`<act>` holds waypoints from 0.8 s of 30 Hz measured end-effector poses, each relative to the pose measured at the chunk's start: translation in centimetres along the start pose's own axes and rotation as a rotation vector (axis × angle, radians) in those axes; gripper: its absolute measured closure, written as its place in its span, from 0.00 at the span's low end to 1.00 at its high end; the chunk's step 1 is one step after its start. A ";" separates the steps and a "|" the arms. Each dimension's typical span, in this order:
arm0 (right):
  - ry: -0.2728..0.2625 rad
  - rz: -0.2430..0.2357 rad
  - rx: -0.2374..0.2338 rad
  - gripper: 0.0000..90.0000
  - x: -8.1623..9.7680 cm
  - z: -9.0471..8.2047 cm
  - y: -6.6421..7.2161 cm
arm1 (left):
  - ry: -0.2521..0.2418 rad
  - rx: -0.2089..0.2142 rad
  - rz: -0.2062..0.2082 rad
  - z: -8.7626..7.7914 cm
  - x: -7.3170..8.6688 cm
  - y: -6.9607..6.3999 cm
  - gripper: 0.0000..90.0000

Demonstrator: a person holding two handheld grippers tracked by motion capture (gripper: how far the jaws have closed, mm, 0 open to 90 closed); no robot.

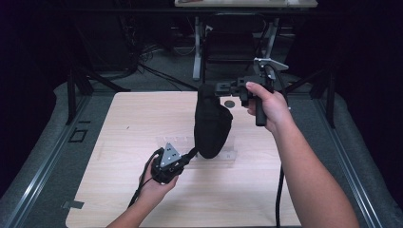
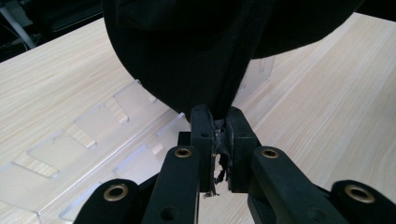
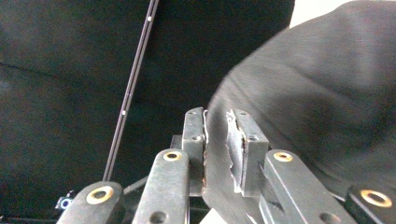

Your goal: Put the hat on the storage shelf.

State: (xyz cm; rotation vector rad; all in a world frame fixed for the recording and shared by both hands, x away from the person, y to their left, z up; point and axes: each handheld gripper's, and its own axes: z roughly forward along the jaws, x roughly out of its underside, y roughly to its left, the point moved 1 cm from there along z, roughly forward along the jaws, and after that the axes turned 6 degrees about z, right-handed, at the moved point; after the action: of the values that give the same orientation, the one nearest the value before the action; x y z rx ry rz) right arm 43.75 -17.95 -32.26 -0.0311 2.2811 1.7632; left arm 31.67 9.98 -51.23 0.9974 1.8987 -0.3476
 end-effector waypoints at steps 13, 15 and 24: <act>-0.011 -0.007 0.045 0.84 0.4 -1.6 -0.8 | 0.030 0.027 -0.052 0.1 1.6 0.9 0.95; -0.012 -0.010 0.054 0.84 0.5 -1.8 -1.0 | 0.045 0.024 -0.059 0.3 2.0 1.1 0.95; -0.022 -0.015 0.073 0.84 0.7 -2.6 -1.4 | 0.075 0.035 -0.097 1.1 3.7 1.2 0.94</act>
State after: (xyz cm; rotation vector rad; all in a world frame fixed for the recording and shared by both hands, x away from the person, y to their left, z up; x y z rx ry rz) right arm 42.78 -20.68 -33.13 -0.0147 2.3219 1.6629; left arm 32.37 11.92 -54.75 0.9553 2.0199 -0.4058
